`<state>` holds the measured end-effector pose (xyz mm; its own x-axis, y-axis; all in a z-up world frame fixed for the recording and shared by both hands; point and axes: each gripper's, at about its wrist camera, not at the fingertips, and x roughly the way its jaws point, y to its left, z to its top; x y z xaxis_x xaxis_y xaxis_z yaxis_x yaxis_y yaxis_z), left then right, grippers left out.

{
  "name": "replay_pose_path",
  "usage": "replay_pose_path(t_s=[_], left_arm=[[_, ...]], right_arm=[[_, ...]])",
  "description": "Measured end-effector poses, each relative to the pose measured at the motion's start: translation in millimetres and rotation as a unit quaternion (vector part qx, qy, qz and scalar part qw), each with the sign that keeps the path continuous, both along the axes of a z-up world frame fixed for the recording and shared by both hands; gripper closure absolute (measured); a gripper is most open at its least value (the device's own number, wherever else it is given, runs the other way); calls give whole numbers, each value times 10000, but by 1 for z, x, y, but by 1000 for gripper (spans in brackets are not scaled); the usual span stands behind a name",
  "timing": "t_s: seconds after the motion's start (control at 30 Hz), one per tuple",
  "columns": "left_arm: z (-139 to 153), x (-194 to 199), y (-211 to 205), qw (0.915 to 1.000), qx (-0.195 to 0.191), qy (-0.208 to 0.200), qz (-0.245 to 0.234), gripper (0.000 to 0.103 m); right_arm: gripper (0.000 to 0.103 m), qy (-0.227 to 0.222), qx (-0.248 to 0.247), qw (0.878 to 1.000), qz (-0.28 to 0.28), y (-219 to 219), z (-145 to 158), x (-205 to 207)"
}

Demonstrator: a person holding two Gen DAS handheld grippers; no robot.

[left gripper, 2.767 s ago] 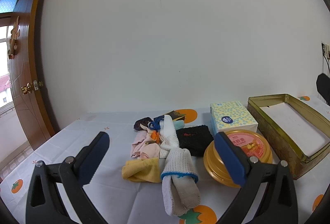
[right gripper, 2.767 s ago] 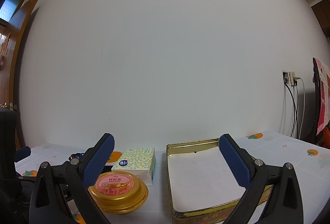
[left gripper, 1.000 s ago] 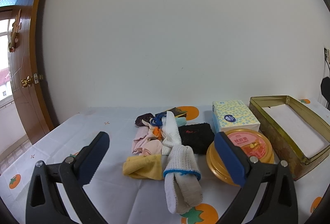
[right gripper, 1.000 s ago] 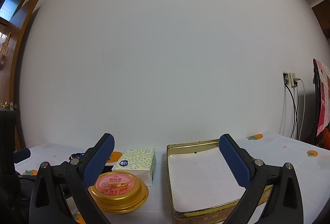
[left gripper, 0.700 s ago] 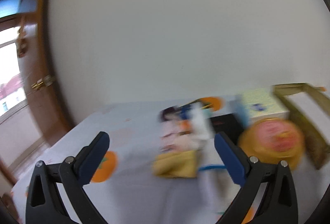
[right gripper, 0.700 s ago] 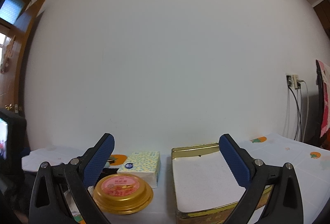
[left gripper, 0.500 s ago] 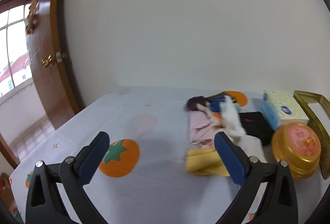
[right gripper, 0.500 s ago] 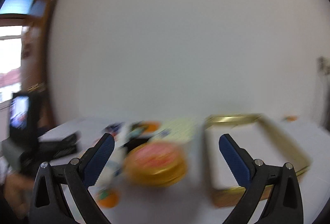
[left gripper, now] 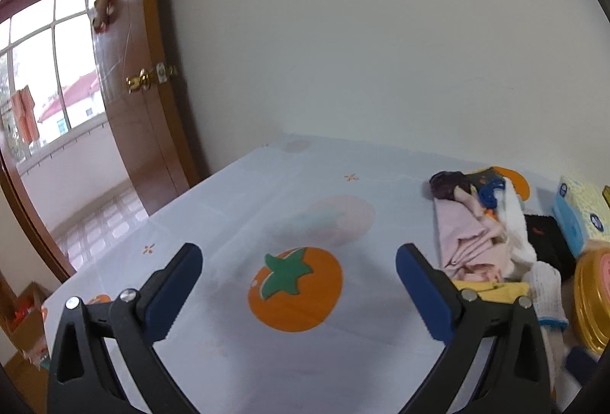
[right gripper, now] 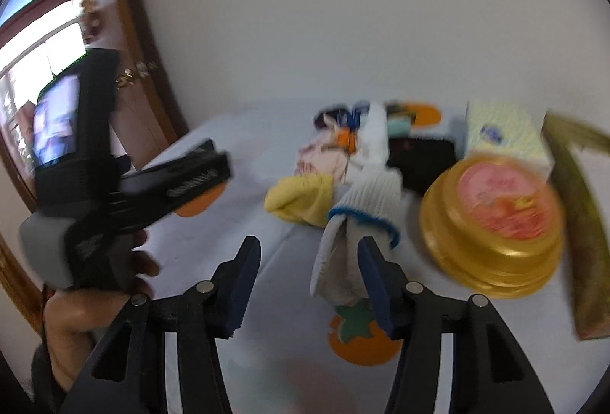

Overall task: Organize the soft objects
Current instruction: 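Grasp the white-and-blue knit glove with the right gripper while the left tool approaches the yellow cloth, then grasp the yellow cloth with the left gripper while the right gripper carries the glove to the gold tray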

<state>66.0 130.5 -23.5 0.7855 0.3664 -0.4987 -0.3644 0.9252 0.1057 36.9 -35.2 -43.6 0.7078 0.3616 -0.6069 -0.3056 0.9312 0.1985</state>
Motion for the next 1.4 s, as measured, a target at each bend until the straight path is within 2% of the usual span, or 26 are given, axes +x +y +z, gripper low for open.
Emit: replay_pose_path(t_s=[0.1,0.2,0.3,0.33,0.37,0.4,0.43,0.53,0.67,0.8,0.87,0.93,1.0,1.07,1.1,1.17,1.2,1.23,1.27,1.33,1.37,1.4], left_arm=[[-2,3,5,9999,-82,72,50,0],[-3,7,11,9995,-304,84,-89,0],[-3,6,4,9989,-319,112,-321,0],[-3,7,1,9986,-300,135,-425,0],[-4,7,-3,9981,-286,164,-518,0],[-5,8,-6,9974,-275,193,-634,0],[-4,8,-8,9970,-268,209,-695,0],[-5,8,-15,9958,-204,244,-857,0],[-6,7,-21,9908,-378,321,-1257,0],[-15,10,-38,9697,-815,744,-2181,0],[-18,11,-56,9619,-592,939,-2500,0],[-17,11,-67,9612,-361,945,-2568,0],[-18,16,-74,9589,-318,997,-2636,0],[-23,26,-78,9564,-307,1230,-2631,0],[-27,30,-80,9541,-334,1379,-2636,2],[-34,37,-81,9482,-494,1623,-2687,15],[-39,43,-79,9442,-655,1791,-2685,29],[-41,48,-74,9417,-829,1850,-2686,33],[-40,48,-69,9420,-980,1781,-2671,38],[-39,47,-60,9462,-1121,1700,-2516,55],[-38,47,-57,9472,-1194,1665,-2467,59],[-37,46,-55,9472,-1261,1636,-2455,68]], right_arm=[[47,343,-260,9989,-168,13,-11,14],[47,459,-363,9974,-430,19,-13,21],[47,550,-521,9957,-530,24,-16,29],[54,536,-565,9955,-541,24,-15,28],[78,531,-643,9950,-557,23,-15,27],[93,589,-663,9948,-506,22,-15,27],[98,675,-599,9950,-431,19,-17,28],[98,634,-509,9962,-319,10,-17,29],[98,158,-405,9990,-140,-4,-5,7],[98,-421,-373,9984,-34,-19,8,-21],[98,-741,-393,9965,63,-24,15,-34],[98,-1156,-497,9920,74,-23,26,-51],[98,-1522,-516,9870,50,-25,33,-65],[98,-1745,-564,9830,-60,-27,38,-73],[98,-1812,-616,9815,-109,-25,39,-75],[98,-1910,-693,9790,-191,-24,40,-75],[98,-1903,-672,9792,-210,-24,40,-74],[98,-1878,-645,9798,-229,-25,39,-74],[98,-1853,-628,9804,-251,-27,39,-73],[98,-1840,-610,9806,-291,-28,39,-72],[98,-1864,-620,9800,-319,-28,39,-73],[98,-1891,-636,9793,-341,-28,40,-74]])
